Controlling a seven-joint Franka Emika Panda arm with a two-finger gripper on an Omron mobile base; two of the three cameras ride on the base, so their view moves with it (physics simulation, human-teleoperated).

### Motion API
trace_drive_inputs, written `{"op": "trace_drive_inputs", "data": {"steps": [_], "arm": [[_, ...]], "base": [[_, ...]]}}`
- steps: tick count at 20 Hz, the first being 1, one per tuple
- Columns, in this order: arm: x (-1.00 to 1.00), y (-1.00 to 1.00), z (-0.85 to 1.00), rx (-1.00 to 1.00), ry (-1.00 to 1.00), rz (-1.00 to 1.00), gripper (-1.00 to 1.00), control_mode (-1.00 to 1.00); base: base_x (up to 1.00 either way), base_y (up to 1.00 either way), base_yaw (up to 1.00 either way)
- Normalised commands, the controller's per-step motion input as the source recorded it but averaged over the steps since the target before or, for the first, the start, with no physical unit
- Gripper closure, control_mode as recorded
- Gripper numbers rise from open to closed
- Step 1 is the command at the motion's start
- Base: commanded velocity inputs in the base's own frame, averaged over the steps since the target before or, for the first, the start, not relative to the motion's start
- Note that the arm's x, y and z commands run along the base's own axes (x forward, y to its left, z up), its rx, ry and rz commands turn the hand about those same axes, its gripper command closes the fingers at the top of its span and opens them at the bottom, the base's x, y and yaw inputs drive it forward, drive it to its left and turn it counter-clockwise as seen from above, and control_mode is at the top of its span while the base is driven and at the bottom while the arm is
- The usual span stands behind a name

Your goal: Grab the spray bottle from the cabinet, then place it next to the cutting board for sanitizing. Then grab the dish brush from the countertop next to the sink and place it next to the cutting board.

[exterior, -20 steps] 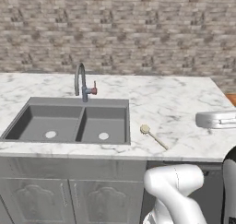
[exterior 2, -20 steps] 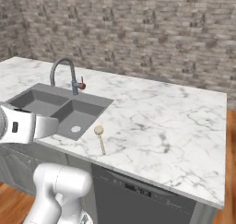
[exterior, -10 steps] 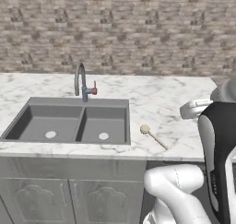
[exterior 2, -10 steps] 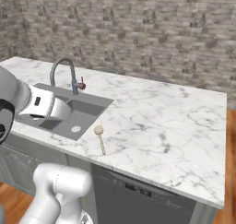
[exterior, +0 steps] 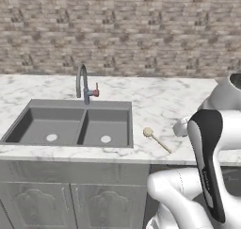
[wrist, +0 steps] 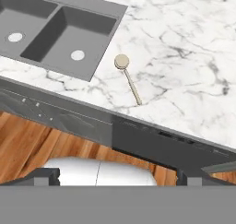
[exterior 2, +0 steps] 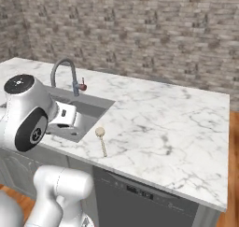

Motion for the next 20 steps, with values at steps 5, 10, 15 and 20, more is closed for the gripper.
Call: {"op": "trace_drive_inputs", "data": {"steps": [5, 10, 15, 20], "arm": [[0.75, 0.0, -0.44, -0.01, 0.25, 0.04, -1.0, -1.0], [0.78, 0.0, -0.21, -0.01, 0.2, 0.0, -1.0, -1.0], [0.5, -0.23, -0.46, 0.0, 0.07, 0.02, -1.0, -1.0], [0.29, -0.19, -0.53, 0.0, 0.0, 0.03, -1.0, -1.0]], "base": [[0.0, 0.0, 0.0], [0.0, 0.0, 0.0], [0.0, 0.0, 0.0], [0.0, 0.0, 0.0]]}}
